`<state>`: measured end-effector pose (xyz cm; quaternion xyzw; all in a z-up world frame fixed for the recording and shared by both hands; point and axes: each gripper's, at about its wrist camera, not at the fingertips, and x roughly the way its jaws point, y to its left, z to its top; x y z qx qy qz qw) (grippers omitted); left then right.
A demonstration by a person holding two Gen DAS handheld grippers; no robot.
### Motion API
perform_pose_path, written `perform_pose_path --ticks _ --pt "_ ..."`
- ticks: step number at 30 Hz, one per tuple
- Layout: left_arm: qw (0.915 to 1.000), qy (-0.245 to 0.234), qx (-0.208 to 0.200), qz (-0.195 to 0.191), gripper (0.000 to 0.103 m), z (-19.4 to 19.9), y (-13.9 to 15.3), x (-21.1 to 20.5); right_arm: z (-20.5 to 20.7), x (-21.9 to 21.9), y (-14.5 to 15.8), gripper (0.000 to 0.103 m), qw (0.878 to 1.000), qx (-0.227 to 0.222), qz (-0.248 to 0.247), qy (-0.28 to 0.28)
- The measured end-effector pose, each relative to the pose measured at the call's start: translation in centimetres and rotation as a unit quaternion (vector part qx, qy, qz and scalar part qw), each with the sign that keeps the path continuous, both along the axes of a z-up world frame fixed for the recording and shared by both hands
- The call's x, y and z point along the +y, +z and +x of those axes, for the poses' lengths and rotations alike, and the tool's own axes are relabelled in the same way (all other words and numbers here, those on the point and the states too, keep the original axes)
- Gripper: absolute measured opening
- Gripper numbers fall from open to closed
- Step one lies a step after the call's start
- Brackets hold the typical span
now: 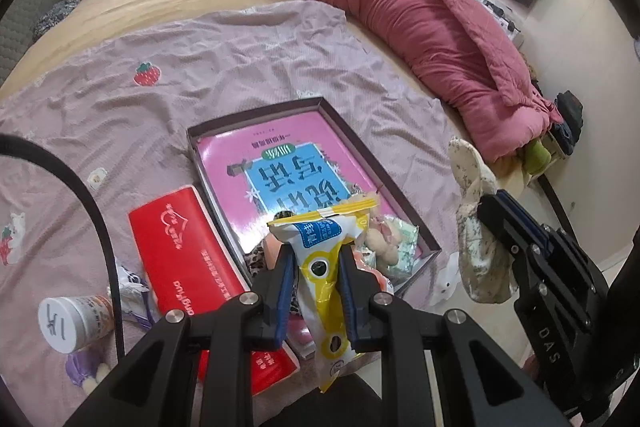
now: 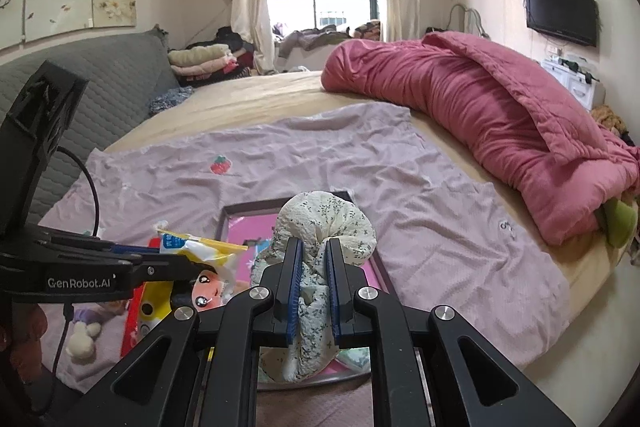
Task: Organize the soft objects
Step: 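Lift and carry the wipe pack and scrunchie over the pink tray, then lower the wipe pack and scrunchie into the tray and open both grippers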
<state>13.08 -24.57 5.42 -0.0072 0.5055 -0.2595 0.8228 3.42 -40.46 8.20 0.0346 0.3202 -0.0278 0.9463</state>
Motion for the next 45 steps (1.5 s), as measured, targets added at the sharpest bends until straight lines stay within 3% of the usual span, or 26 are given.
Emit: perform_pose_path --ticks 19,30,45 --pt "0.9984 -0.017 0.043 0.033 0.022 1.2 -5.1 -2.1 2.4 -2.8 -7.4 0.012 0.996 0.076 0.030 -0.022" --pt "0.9979 -0.009 0.048 0.043 0.022 2.7 -6.5 -2.6 3.7 -2.5 -11.6 0.013 0.993 0.116 0.028 -0.020" --pt "0.9980 -0.018 0.043 0.041 0.022 3.6 -7.9 -3.2 4.7 -2.1 -13.4 0.017 0.991 0.133 0.003 -0.024"
